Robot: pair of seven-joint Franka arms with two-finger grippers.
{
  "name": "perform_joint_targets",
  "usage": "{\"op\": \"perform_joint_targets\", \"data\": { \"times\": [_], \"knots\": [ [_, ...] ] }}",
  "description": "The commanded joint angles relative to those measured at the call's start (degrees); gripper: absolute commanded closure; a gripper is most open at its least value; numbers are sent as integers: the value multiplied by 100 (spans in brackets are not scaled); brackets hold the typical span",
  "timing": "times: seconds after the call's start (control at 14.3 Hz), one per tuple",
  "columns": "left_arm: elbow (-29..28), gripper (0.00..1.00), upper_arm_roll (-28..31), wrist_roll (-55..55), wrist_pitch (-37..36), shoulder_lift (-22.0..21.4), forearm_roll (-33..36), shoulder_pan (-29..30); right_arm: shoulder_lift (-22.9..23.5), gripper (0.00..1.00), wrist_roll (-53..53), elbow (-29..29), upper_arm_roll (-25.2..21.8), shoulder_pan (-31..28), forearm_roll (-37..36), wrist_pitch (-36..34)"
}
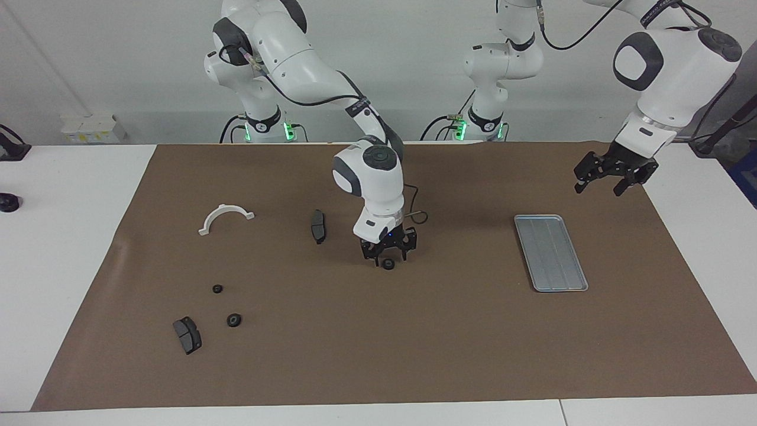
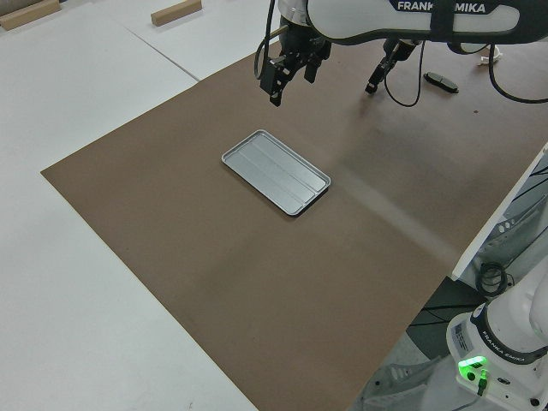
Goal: Place bearing gear from tray to pile
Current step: 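Grasp the last gear with the right gripper while the left gripper withdraws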
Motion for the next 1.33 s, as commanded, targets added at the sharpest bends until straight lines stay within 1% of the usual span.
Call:
{"op": "perform_joint_targets", "data": {
  "times": [0.0, 0.14, 0.28, 0.42, 0.49, 0.63, 0.77, 0.84, 0.98, 1.26],
  "knots": [
    [455, 0, -120, 45, -512, -37, 367, -105, -35, 44, 115, -111, 7, -26, -136, 128],
    [789, 0, -181, 10, -828, 7, 386, -342, -26, 53, 115, -120, 7, -43, -127, 137],
    [1141, 0, -190, -60, -1197, 69, 386, -561, -17, 57, 115, -146, 7, -43, -136, 154],
    [1168, 0, -190, -453, -1278, 69, 447, -834, -26, 63, 115, -242, 7, -61, -136, 303],
    [1125, 0, -199, -725, -1234, 51, 456, -931, -26, 68, 115, -269, 7, -78, -136, 364],
    [950, 0, -208, -790, -1173, -45, 456, -914, -26, 81, 106, -252, 7, -105, -127, 356],
    [931, 0, -190, -763, -1234, -54, 447, -879, -35, 89, 80, -147, -10, -157, -127, 295],
    [922, 0, -190, -763, -1251, -54, 447, -879, -17, 92, 54, -7, -10, -236, -136, 225],
    [922, 0, -181, -798, -1182, -63, 447, -870, 1, 94, -34, 187, -10, -429, -153, -38],
    [931, 0, -155, -807, -1226, -63, 447, -852, -87, 94, -797, 407, 7, -1157, -198, -627]
  ]
}}
